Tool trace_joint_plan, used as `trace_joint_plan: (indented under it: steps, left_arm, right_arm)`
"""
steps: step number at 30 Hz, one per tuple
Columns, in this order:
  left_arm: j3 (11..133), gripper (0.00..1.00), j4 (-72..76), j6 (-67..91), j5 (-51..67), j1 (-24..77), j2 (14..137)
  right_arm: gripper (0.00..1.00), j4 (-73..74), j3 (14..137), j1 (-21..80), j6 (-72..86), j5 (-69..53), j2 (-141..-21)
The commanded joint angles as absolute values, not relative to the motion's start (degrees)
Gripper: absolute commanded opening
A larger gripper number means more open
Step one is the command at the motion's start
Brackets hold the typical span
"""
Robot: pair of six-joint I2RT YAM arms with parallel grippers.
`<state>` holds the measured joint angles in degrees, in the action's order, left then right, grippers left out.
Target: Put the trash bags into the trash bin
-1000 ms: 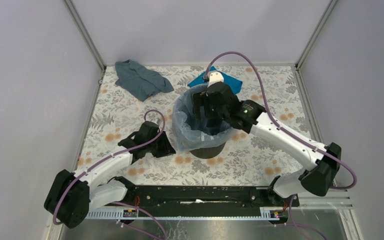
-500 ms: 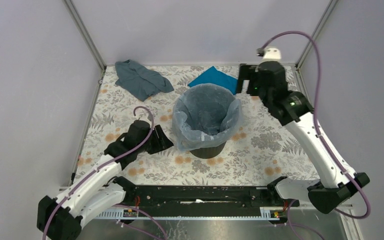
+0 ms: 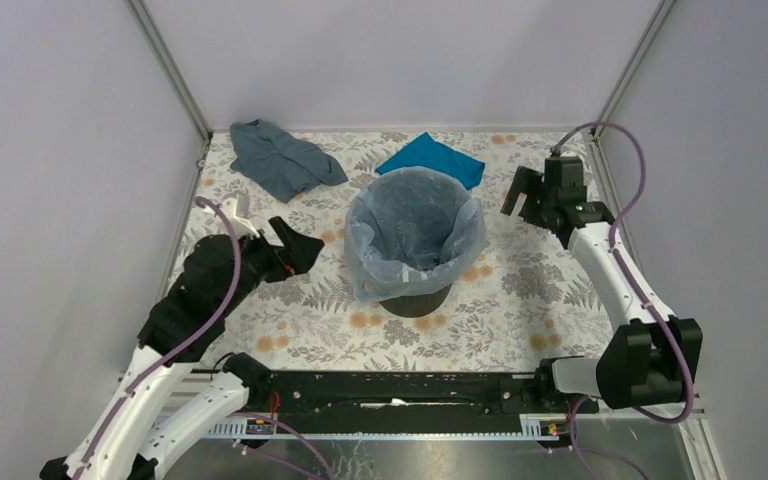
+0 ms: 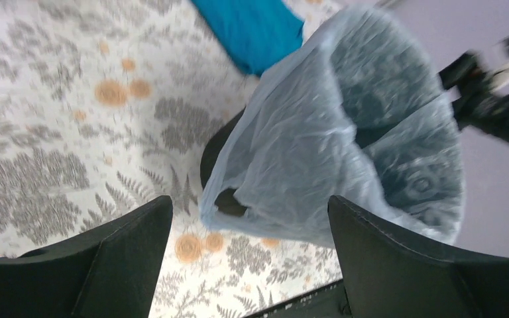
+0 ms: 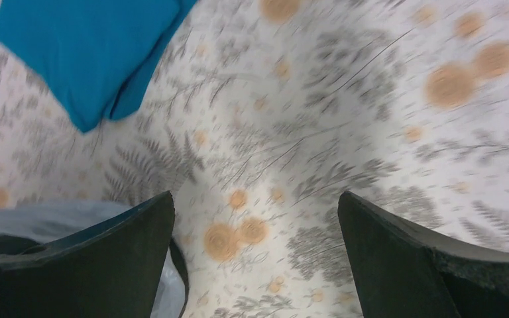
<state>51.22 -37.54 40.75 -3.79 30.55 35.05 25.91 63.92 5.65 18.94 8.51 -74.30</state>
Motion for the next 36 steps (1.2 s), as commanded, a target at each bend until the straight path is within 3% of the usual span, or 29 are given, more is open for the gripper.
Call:
trace_joint_plan:
  steps: [1, 8, 14, 21, 36]
  left_arm:
    - [58.0, 0.92, -36.7, 33.7, -8.0, 30.7, 34.7]
    - [66.2, 0.95, -35.9, 27.9, -10.7, 30.7, 36.1]
    - [70.4, 0.96, -36.8, 25.0, -12.6, 30.7, 37.4]
    - [71.9, 0.96, -37.0, 24.9, -12.9, 30.7, 37.1]
    - [80.4, 0.97, -38.0, 23.7, -12.1, 30.7, 36.9]
  right_arm:
    - [1.0, 13.7, 56.5, 5.8, 23.4, -8.6, -74.2]
    - [0.96, 3.9, 46.3, 6.9, 36.5, -16.5, -74.7]
    - [0.96, -7.7, 39.9, 15.1, 50.8, -19.0, -75.7]
    - [0.95, -23.4, 34.1, 29.1, 74.6, -6.7, -78.3]
    - [0.94, -34.6, 60.1, 55.4, 90.5, 6.0, -110.7]
